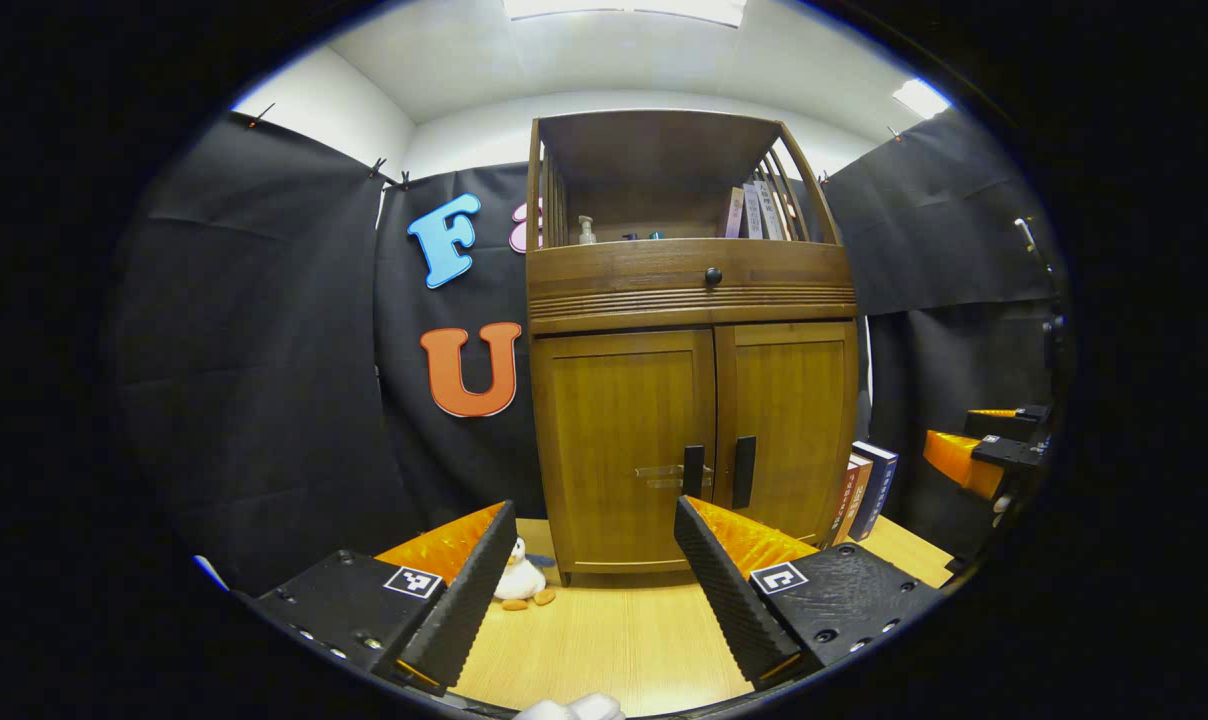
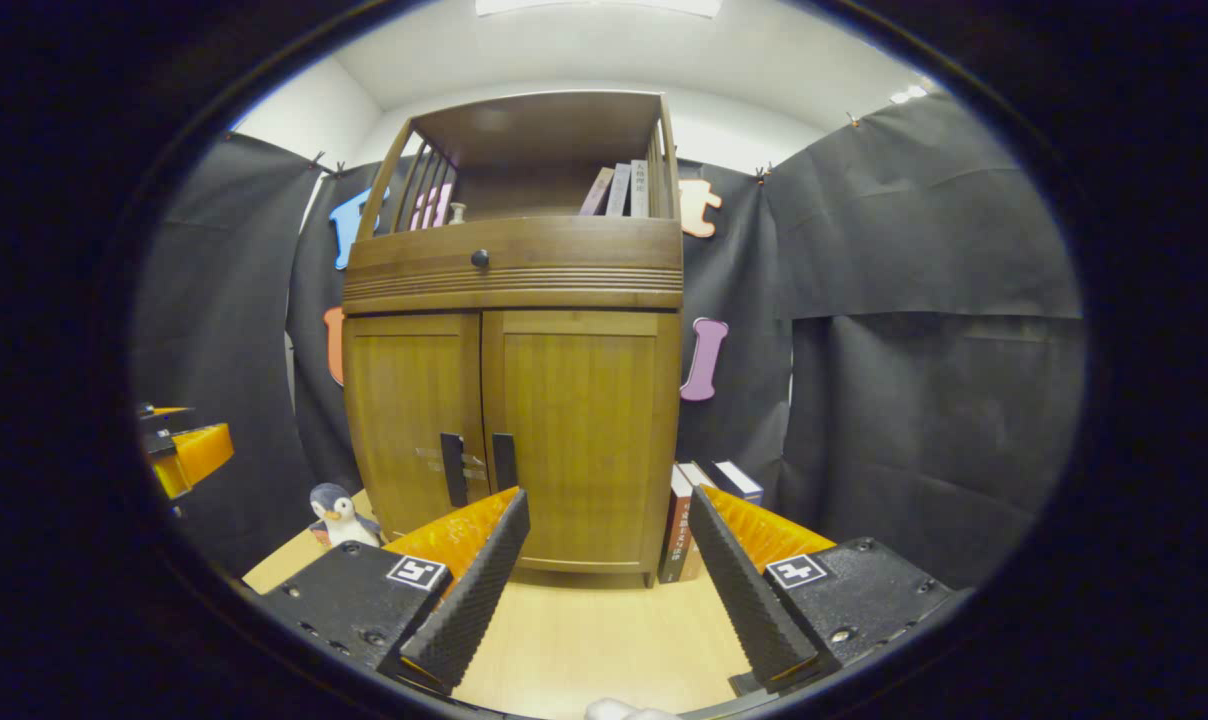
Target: Open the right door of the double-door shoe cabinet with the right hand, and open the left door with the left hand.
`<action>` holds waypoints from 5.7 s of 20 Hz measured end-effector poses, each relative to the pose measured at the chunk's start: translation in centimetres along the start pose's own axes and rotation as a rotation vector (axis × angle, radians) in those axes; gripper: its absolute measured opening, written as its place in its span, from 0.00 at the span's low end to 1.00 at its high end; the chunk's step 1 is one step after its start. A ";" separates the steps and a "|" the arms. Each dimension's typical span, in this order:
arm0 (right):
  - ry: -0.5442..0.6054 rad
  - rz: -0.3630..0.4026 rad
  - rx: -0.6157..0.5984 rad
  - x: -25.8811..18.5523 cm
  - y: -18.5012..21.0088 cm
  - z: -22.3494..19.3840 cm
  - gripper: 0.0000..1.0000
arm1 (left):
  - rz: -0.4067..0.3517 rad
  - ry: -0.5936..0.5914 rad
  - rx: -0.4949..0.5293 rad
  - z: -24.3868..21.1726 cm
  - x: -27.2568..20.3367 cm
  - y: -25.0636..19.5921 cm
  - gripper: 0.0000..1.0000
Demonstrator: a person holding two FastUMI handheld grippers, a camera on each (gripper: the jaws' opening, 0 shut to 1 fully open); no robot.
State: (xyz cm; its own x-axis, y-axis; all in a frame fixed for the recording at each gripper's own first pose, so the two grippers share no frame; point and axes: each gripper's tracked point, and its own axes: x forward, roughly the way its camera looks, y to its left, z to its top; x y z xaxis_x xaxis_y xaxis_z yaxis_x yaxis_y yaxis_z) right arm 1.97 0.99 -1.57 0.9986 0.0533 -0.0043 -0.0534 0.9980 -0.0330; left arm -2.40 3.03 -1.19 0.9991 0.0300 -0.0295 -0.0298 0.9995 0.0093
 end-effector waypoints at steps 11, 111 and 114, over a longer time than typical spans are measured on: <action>0.055 0.106 0.022 15.4 8.6 -3.0 1.00 | 0.114 0.020 -0.010 -0.5 -1.7 2.7 0.96; 0.217 0.230 0.023 10.1 -16.3 -8.0 0.04 | -0.029 0.081 -0.083 -1.7 -1.3 -18.9 0.96; 0.228 0.250 0.023 10.1 -16.3 -8.1 0.03 | 0.010 0.086 -0.080 -2.0 -2.1 -19.8 0.96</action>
State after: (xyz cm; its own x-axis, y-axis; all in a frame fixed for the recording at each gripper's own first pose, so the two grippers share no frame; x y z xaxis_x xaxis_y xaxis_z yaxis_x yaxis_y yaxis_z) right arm 12.92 -15.01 -9.16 0.9281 0.2908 -0.2325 -0.2943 0.9555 0.0202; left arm -4.00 -16.79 -3.33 0.9927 0.0371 -0.1151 -0.0453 0.9965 -0.0695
